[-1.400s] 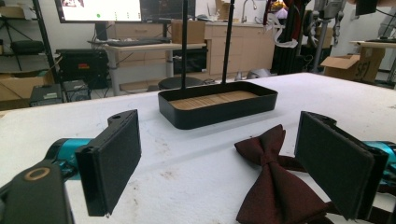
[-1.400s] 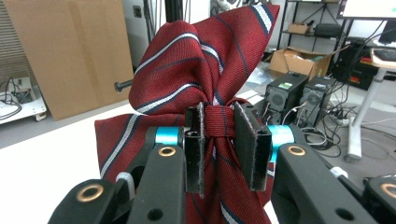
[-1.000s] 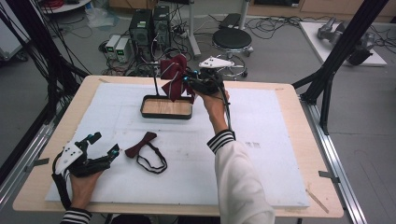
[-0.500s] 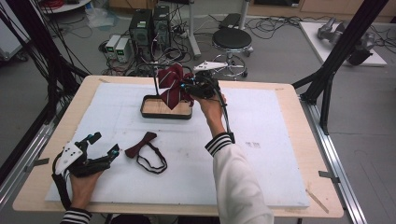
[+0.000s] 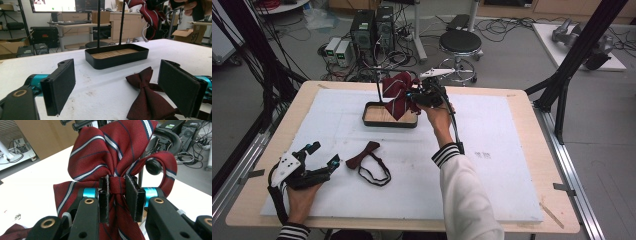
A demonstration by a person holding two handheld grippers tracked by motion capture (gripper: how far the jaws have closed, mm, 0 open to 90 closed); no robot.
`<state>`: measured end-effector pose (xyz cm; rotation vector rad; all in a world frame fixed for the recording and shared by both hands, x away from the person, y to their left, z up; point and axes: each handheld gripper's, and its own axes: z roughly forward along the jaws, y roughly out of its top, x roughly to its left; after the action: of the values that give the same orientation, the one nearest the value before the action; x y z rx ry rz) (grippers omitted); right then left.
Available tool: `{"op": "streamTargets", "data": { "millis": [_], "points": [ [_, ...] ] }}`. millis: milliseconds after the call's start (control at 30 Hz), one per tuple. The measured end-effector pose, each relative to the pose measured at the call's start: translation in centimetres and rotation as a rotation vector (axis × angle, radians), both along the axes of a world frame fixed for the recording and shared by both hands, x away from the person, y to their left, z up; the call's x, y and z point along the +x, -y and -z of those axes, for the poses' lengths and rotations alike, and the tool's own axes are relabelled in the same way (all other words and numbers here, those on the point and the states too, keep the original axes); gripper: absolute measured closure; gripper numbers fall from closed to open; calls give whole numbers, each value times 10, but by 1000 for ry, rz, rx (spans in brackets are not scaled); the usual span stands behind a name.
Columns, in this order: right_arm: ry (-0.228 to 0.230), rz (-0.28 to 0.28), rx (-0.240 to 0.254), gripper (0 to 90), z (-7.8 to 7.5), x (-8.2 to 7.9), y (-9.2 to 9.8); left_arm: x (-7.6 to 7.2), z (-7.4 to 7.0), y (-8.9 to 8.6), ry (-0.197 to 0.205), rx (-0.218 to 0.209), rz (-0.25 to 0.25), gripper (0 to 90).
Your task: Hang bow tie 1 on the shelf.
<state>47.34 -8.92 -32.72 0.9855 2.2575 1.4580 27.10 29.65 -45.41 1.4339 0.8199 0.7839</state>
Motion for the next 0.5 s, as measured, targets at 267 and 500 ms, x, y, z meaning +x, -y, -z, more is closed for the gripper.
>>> {"op": "streamTargets", "data": {
  "millis": [267,500],
  "points": [
    [38,24,13,742,15,1,5,0,0,0,-4,1,1,151],
    [-16,28,4,742,24,8,11,0,0,0,-4,0,0,151]
  ]
}}
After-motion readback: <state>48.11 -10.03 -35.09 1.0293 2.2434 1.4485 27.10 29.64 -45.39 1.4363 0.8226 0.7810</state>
